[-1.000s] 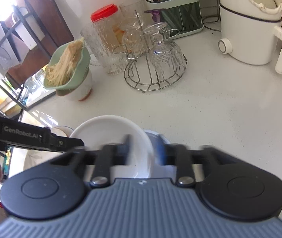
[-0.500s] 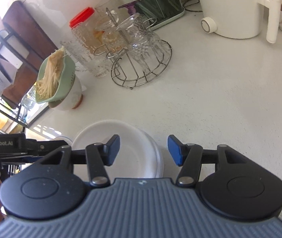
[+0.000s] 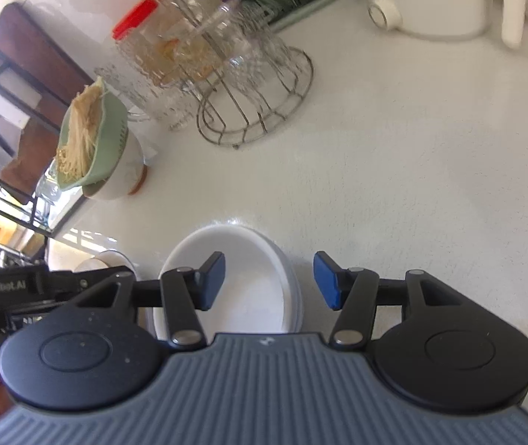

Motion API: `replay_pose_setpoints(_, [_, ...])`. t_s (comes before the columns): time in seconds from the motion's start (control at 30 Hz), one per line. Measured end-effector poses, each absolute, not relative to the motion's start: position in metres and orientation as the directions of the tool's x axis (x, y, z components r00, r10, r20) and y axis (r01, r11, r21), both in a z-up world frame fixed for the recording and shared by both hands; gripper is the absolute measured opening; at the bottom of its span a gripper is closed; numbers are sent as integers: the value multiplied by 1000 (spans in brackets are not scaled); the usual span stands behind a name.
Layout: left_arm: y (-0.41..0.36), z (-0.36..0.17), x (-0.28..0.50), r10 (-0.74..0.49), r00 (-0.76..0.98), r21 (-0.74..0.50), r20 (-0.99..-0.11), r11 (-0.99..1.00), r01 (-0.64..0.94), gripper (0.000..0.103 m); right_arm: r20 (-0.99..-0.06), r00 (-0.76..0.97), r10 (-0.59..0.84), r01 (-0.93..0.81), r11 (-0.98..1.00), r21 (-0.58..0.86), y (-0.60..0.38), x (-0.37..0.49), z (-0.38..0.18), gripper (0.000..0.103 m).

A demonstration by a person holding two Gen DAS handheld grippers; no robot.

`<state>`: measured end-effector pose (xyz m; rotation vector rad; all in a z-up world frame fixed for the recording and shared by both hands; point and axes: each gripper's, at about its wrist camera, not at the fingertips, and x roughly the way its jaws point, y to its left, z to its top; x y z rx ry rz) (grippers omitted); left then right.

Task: Organize plates and bowls
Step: 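Close both grippers on the rim of the stacked bowls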

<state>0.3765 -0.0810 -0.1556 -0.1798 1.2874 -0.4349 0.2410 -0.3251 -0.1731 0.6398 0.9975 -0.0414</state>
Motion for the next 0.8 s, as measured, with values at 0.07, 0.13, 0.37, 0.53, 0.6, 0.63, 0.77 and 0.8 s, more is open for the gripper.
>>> replay_pose_setpoints(0.07, [-84, -158, 376, -415, 200, -372, -888, 901, 222, 66, -797, 552, 244, 328, 815, 477, -326, 239, -176, 56])
replay_pose_setpoints(0.13, [-87, -160, 376, -417, 188, -372, -889, 899, 230, 66, -804, 539, 252, 340, 809, 480, -328, 238, -181, 53])
replay_pose_setpoints(0.37, [-100, -162, 379, -416, 173, -368, -893, 894, 254, 66, -816, 491, 305, 333, 799, 500, -325, 243, -196, 37])
replay_pose_setpoints(0.53, [-110, -164, 381, -414, 147, -363, -898, 888, 284, 66, -832, 468, 298, 348, 803, 484, -325, 242, -200, 17])
replay_pose_setpoints(0.6, [-115, -166, 381, -414, 137, -361, -900, 883, 299, 66, -826, 480, 294, 350, 800, 488, -328, 239, -197, 15])
replay_pose_setpoints(0.63, [-117, -168, 380, -415, 131, -362, -901, 882, 303, 66, -826, 483, 291, 352, 799, 488, -330, 237, -196, 14])
replay_pose_setpoints(0.77, [-127, -174, 376, -408, 106, -356, -907, 875, 327, 66, -830, 489, 269, 379, 791, 480, -337, 233, -195, 14])
replay_pose_setpoints(0.8, [-129, -175, 375, -410, 100, -359, -907, 873, 330, 66, -830, 491, 264, 383, 790, 478, -338, 232, -194, 14])
